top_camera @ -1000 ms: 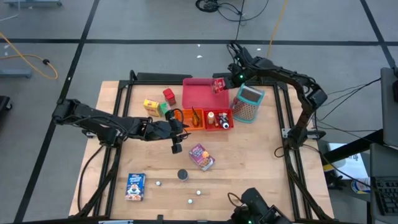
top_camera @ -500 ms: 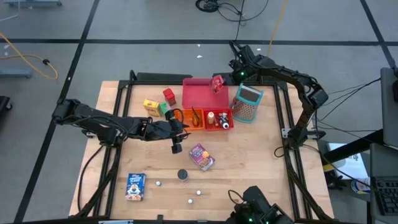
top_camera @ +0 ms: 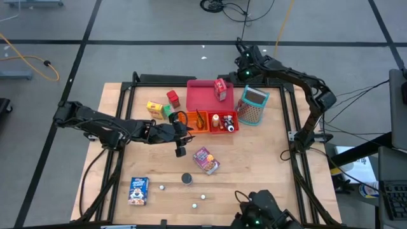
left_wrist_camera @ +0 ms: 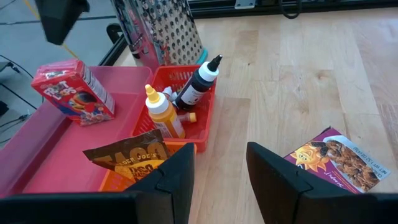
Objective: Pick & Place Kitchen Items
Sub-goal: Put the green cereal box into the pink bin
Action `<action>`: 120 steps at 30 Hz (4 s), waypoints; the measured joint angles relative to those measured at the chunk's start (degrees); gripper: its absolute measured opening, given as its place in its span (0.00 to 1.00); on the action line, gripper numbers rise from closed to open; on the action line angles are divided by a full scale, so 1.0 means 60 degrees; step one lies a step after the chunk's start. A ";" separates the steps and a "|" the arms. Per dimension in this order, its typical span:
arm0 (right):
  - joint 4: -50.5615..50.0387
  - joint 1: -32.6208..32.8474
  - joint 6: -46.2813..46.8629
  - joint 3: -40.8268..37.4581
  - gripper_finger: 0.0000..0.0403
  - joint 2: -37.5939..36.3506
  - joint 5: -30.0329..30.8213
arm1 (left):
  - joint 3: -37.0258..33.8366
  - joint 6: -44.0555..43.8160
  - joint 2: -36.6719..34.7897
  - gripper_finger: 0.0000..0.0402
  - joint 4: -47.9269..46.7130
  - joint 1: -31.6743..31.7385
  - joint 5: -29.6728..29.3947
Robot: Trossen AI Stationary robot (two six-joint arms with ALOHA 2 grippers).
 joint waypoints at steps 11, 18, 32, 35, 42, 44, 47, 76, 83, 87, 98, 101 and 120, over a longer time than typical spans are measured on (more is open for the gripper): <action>0.1075 0.0772 -0.0089 0.0007 0.23 -0.1973 -0.0043 | 0.0000 0.0014 0.0000 0.37 -0.0020 0.0000 -0.0122; 0.0849 0.2348 -0.0163 0.0011 0.23 -0.3640 -0.0028 | 0.0000 -0.0418 0.0000 0.37 -0.0037 0.0000 -0.0793; -0.1599 0.6840 -0.1279 -0.0254 0.23 -0.4203 0.1977 | -0.0001 -0.4307 -0.0435 0.37 -0.3872 -0.0145 -0.3564; -0.1632 0.7323 -0.1266 -0.0906 0.23 -0.4329 0.2712 | 0.0021 -0.3993 -0.0528 0.37 -0.4231 -0.0320 -0.3576; 0.0333 0.7895 -0.0536 -0.3255 0.23 -0.4327 0.3244 | -0.0003 -0.1762 -0.0532 0.37 -0.4888 -0.0586 -0.3031; 0.1391 0.8008 -0.0300 -0.3990 0.23 -0.4360 0.3243 | 0.0004 -0.1378 -0.0539 0.37 -0.4808 -0.0583 -0.3066; 0.2837 0.8206 -0.0009 -0.5034 0.23 -0.4328 0.3250 | 0.0004 -0.0949 -0.0528 0.37 -0.4899 -0.0547 -0.3064; 0.7242 0.9522 0.0241 -0.7144 0.22 -0.4345 0.3565 | 0.0004 -0.0545 0.0726 0.37 -0.5268 0.0931 -0.3126; 0.7238 0.9526 0.0241 -0.7144 0.22 -0.4345 0.3549 | 0.0007 -0.0682 0.1246 0.37 -0.5256 0.1101 -0.3512; 0.7237 0.9526 0.0241 -0.7144 0.22 -0.4345 0.3545 | 0.0007 -0.0723 0.1304 0.26 -0.5282 0.1100 -0.3595; 0.7231 0.9526 0.0128 -0.7144 0.22 -0.4341 0.3545 | 0.0007 -0.0813 0.1271 0.01 -0.5278 0.1052 -0.3750; 0.7231 0.9526 0.0092 -0.7140 0.22 -0.4341 0.3543 | 0.0007 -0.0880 0.1271 0.00 -0.5286 0.1013 -0.3787; 0.7195 0.9530 0.0019 -0.7133 0.22 -0.4339 0.3542 | 0.1874 -0.0467 0.1290 0.00 -0.6752 0.0557 -0.4845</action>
